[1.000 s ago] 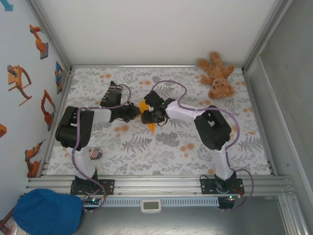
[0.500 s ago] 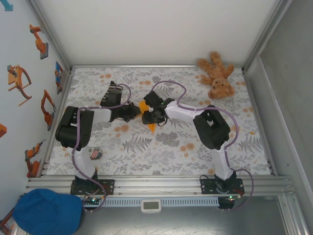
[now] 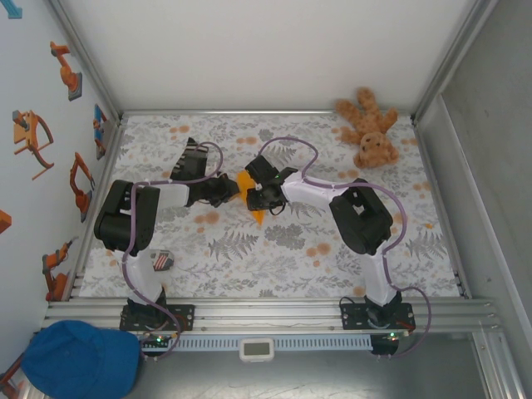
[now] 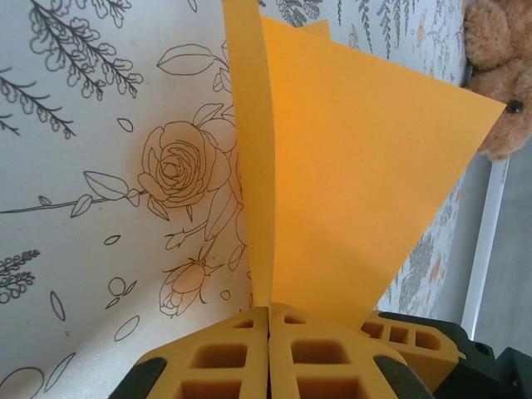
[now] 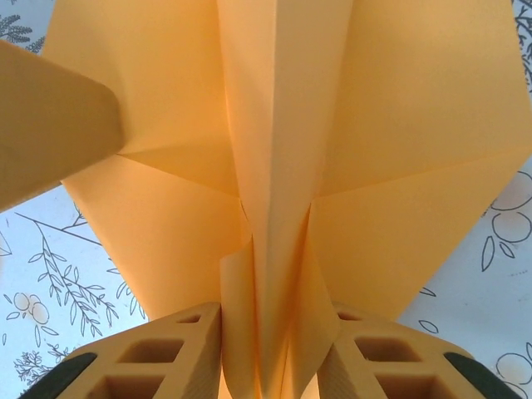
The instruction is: Fold a paper plane with a square sheet of paper (pick it up from the middle)
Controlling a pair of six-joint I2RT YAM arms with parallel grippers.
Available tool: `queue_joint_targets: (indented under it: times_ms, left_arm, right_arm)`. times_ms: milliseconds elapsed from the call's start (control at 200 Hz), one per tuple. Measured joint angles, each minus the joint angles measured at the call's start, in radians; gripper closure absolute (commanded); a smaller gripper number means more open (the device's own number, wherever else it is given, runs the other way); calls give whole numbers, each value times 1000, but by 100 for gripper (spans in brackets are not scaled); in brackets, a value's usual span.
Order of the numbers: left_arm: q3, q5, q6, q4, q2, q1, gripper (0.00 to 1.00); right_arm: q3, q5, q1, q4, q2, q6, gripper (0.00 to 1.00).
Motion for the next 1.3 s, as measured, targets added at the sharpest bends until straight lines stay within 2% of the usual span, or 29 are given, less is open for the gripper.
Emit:
queue_joint_targets:
  times_ms: [290, 851, 1052, 1297]
  left_arm:
    - [3, 0, 1, -11, 0, 0, 93]
    - [16, 0, 1, -19, 0, 0, 93]
    - [16, 0, 1, -19, 0, -4, 93]
    - [16, 3, 1, -19, 0, -5, 93]
  right_arm:
    - [0, 0, 0, -5, 0, -30, 67]
    - [-32, 1, 11, -19, -14, -108, 76]
    - [-25, 23, 11, -19, -14, -105, 84]
    - [16, 37, 11, -22, -13, -98, 83]
